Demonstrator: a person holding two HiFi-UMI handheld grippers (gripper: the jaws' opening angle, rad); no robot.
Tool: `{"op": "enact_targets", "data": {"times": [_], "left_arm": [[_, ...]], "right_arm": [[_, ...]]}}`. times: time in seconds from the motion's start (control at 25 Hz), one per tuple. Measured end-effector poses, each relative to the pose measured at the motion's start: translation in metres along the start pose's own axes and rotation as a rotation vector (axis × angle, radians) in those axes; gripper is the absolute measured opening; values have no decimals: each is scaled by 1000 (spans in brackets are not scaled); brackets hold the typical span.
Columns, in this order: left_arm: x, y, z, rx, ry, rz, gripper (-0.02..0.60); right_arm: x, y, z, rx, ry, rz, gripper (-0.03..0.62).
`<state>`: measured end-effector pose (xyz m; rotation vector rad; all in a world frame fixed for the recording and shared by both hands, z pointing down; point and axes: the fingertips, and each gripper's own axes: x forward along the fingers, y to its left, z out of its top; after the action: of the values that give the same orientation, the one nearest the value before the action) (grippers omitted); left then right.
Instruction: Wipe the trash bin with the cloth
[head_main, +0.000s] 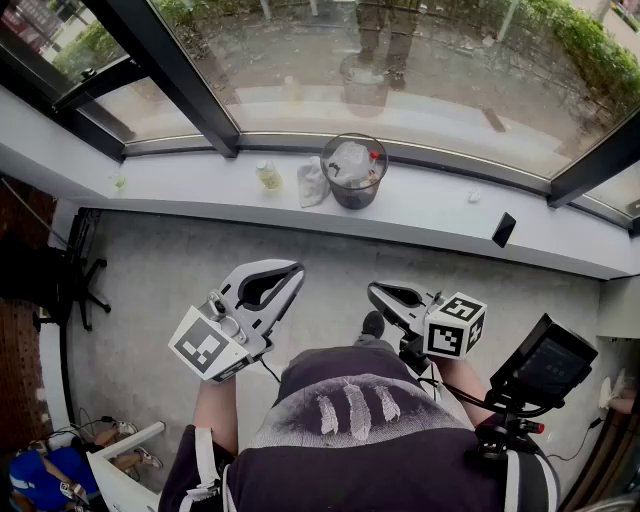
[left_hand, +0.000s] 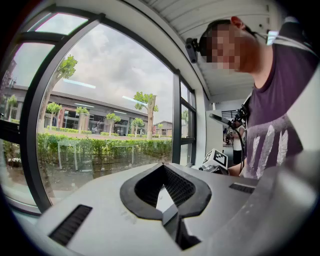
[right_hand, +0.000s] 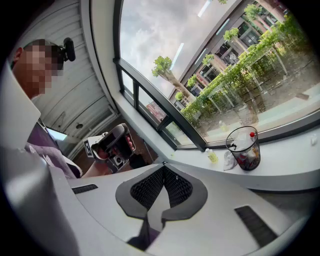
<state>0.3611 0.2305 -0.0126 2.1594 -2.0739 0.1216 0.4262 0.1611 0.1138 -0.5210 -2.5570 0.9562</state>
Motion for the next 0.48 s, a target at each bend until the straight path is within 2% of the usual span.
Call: {"op": "enact_targets", "data": {"times": [0.16, 0.32, 0.48], "left_arm": [[21, 8, 0, 37, 28, 5, -2], [46, 21, -11, 41, 81, -18, -2], [69, 51, -19, 32, 73, -24, -2]], "right_arm": [[-2, -18, 23, -74, 7, -8, 0], [-4, -43, 45, -78, -21, -14, 0], [6, -67, 60, -91, -13, -34, 0]]}}
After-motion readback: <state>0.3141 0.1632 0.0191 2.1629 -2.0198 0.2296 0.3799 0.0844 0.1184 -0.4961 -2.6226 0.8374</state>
